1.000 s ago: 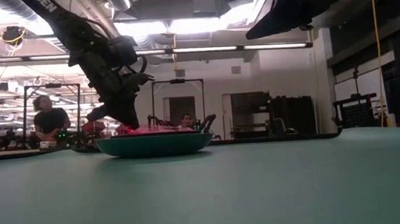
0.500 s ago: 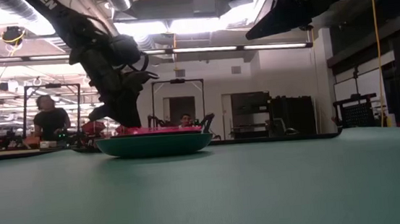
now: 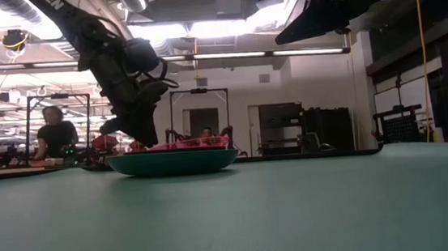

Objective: Stack plastic plates
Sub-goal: Stack the light pink plate on top of the blue plate

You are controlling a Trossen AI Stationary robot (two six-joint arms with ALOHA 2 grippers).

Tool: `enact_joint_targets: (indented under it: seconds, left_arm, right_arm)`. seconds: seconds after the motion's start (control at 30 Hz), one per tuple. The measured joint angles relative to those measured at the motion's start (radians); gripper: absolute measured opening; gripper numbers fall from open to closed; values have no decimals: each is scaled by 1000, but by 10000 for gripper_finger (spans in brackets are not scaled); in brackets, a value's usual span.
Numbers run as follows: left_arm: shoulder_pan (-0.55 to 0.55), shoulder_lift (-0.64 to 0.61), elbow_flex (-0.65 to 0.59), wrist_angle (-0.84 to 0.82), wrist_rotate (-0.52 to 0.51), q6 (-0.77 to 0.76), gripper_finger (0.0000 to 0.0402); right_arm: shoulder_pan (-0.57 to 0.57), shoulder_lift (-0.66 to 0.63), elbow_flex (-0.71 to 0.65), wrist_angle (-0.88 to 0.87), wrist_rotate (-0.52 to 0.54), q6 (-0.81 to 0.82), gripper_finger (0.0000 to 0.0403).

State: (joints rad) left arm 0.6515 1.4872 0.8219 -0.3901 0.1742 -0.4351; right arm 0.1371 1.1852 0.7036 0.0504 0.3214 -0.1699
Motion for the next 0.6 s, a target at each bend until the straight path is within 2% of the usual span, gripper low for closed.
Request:
enact_joint_targets:
  seconds: [0.27,0.6]
  left_arm:
    - [-12,0,0,-1,-3,0,66]
    - [-142,0,0,0,-53,1,66]
  right_arm:
    - [0,0,0,0,0,0,106]
    - [0,0,0,0,0,0,106]
